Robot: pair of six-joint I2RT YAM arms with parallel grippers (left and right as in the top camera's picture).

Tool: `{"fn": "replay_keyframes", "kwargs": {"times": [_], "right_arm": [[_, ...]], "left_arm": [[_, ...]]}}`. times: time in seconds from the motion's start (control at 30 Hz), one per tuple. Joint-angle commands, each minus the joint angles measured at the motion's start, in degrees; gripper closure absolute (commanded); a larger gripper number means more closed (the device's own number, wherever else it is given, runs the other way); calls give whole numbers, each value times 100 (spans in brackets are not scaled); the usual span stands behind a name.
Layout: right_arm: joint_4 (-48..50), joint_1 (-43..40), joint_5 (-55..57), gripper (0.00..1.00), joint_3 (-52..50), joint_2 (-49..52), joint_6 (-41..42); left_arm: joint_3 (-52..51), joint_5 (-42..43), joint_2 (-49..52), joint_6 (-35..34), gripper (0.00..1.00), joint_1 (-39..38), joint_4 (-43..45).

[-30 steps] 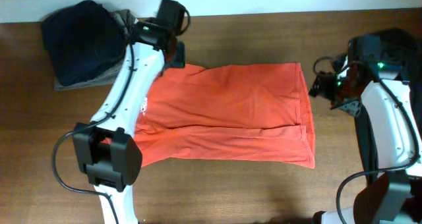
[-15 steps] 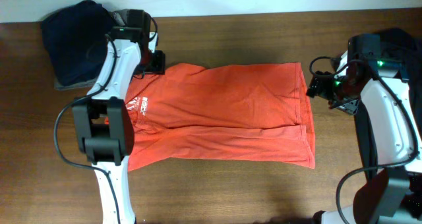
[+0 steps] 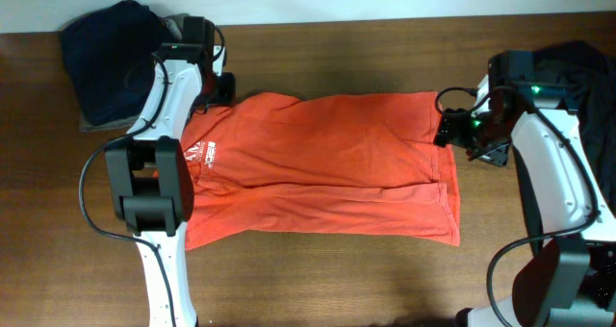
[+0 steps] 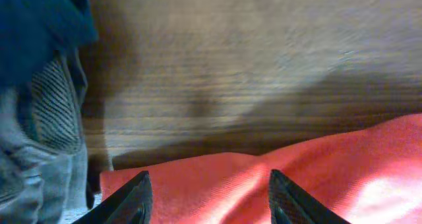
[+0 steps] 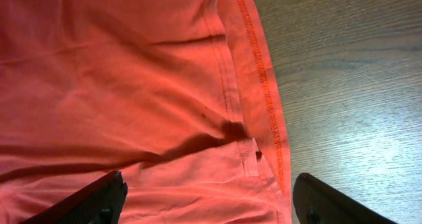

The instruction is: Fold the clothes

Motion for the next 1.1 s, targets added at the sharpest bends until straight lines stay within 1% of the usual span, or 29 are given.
{"fn": "replay_keyframes", "kwargs": {"times": [0.0, 0.13, 0.17, 0.23, 0.33, 0.43, 0.47, 0.57, 0.7, 0.8, 0.9, 1.0, 1.07], "right_arm": [[17, 31, -31, 14, -4, 55, -66], [20, 31, -31, 15, -4, 55, -66], [20, 31, -31, 15, -4, 55, -66], [22, 31, -31, 16, -4, 55, -66], [22, 31, -31, 19, -4, 55, -63], [20, 31, -28, 22, -4, 55, -63], [22, 31, -26, 22, -4, 55, -63], [22, 31, -28, 24, -4, 55, -63], [15, 33, -31, 30, -11, 94, -61], [61, 39, -37, 33, -155, 129, -39], [186, 92, -35, 37, -409, 144, 9], [358, 157, -37, 37, -647, 146, 111], [415, 203, -37, 37, -730, 170, 114]], "left_arm": [[37, 107, 280, -52, 44, 0, -85], [37, 107, 293, -52, 45, 0, -111], [37, 111, 293, -52, 48, 0, -109], [35, 199, 297, -2, 58, 0, -111], [35, 208, 323, 11, 78, 0, -109], [57, 190, 306, 11, 95, 0, -131], [98, 181, 286, 11, 99, 2, -173], [323, 96, 177, 7, 99, 2, -376], [780, -190, 13, -20, 98, 2, -769], [1062, -673, -111, -317, 94, 0, -1169], [1176, -1003, -238, -603, 94, 0, -1620], [1185, -1200, -293, -901, 94, 0, -1978], [1185, -1196, -302, -914, 88, 0, -2192]]}}
